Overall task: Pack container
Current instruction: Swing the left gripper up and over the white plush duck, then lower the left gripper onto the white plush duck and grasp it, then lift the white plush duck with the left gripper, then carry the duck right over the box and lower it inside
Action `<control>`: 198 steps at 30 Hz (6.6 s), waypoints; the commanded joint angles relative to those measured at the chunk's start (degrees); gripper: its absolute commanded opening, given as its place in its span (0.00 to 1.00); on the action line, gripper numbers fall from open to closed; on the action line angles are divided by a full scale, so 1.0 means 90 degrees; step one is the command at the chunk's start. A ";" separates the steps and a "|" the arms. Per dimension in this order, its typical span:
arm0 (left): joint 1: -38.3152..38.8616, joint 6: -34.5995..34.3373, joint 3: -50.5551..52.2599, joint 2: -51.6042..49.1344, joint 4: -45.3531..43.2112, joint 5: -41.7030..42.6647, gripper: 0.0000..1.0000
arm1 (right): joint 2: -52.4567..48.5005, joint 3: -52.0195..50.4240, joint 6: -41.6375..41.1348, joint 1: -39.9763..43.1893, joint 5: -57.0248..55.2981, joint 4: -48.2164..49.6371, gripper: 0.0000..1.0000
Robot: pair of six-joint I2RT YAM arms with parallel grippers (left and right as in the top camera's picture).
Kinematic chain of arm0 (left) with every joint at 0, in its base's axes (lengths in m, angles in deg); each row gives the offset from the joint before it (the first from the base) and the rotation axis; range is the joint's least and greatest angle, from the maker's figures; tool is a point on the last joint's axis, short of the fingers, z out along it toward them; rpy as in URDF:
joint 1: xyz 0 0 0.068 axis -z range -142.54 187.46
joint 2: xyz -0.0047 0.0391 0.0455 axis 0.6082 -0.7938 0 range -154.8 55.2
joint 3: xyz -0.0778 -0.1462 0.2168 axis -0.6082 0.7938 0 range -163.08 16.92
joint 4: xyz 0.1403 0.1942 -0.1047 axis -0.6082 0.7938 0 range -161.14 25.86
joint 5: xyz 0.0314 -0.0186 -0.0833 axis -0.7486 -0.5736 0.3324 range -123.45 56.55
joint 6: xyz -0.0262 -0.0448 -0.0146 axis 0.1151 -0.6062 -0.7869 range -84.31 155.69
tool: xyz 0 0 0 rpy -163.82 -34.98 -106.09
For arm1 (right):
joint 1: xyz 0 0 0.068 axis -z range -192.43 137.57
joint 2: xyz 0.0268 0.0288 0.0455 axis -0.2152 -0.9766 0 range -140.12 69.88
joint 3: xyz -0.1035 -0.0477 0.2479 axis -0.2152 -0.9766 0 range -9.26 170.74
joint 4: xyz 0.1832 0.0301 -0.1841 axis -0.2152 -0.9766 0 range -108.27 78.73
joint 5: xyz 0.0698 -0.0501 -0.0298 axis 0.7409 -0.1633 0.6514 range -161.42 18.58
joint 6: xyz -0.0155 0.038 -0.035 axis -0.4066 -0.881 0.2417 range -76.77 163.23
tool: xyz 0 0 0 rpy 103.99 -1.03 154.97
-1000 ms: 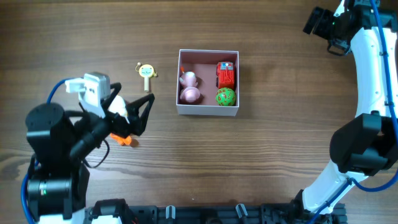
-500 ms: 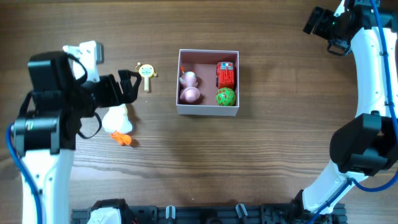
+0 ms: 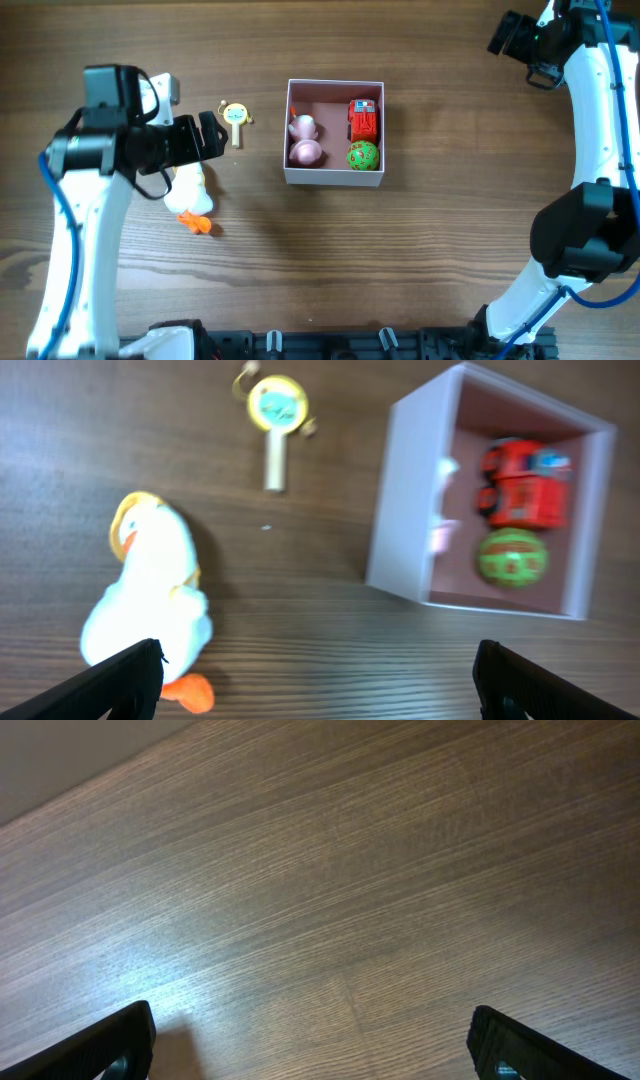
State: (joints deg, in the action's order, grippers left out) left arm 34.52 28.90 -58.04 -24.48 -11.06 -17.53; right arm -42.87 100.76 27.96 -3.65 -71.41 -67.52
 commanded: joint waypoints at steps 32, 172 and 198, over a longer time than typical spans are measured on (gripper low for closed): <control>0.0049 -0.1178 0.0291 -0.1280 0.0338 -0.1814 1.00 | 0.0051 -0.0015 0.0007 -0.0015 0.0083 0.0012 1.00; 0.2975 -0.1209 -0.2135 -0.2076 0.0075 -0.0818 0.55 | 0.0051 -0.0015 0.0010 -0.0015 0.0083 0.0015 1.00; 0.3315 -0.1948 -0.2132 -0.3038 -0.1464 -0.0415 0.54 | 0.0051 -0.0015 0.0010 -0.0015 0.0083 0.0015 1.00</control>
State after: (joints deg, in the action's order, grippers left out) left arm 64.09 13.12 -76.09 -50.84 -23.67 -22.86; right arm -42.87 100.76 27.96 -3.65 -71.41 -67.52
